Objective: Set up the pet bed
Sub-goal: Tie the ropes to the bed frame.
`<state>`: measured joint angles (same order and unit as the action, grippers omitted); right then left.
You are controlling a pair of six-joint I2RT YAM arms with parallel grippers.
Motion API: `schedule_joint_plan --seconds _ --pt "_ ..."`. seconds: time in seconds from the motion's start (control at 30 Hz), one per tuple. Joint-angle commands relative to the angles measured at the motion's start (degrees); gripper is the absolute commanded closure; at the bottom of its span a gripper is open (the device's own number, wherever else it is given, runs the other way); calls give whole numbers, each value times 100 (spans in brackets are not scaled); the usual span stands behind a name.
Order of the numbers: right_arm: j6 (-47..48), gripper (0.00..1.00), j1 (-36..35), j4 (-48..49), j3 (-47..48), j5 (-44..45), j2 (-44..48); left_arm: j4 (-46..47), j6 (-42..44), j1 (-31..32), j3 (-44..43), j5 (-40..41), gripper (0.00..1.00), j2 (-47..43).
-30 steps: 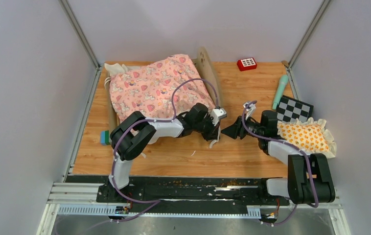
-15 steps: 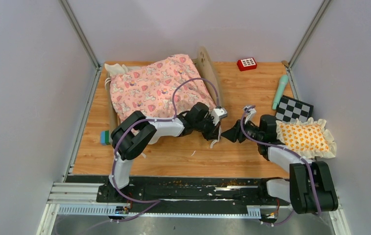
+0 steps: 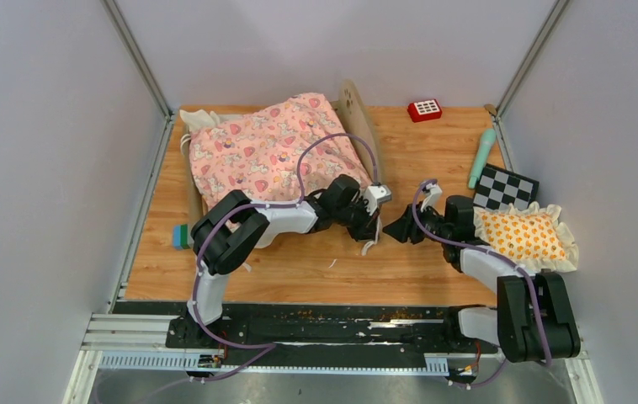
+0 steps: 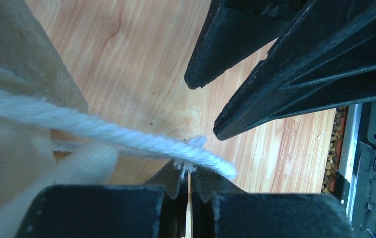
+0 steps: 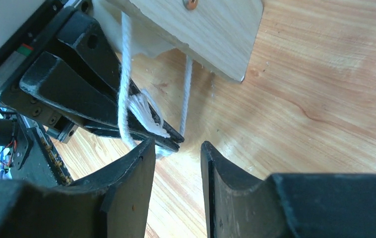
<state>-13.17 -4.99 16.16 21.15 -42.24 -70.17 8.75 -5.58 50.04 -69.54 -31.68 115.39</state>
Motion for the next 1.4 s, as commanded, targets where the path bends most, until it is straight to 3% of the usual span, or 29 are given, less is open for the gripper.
schedule_joint_plan --seconds 0.0,0.7,0.8,1.07,1.2,1.37 --pt "162 61 -10 261 175 -425 -129 -69 221 14 -334 -204 100 77" --pt "135 62 -141 918 257 -790 -539 -520 471 14 -605 -568 100 230" --pt "138 68 -167 1045 242 -804 -533 -566 497 14 -652 -618 100 265" --pt "111 99 -186 1160 234 -839 -566 -590 480 14 -710 -638 100 301" --pt "-36 100 -186 999 175 -383 -413 -586 464 10 -702 -564 99 294" --pt "-227 100 -186 587 149 195 -181 -585 436 14 -698 -356 86 245"
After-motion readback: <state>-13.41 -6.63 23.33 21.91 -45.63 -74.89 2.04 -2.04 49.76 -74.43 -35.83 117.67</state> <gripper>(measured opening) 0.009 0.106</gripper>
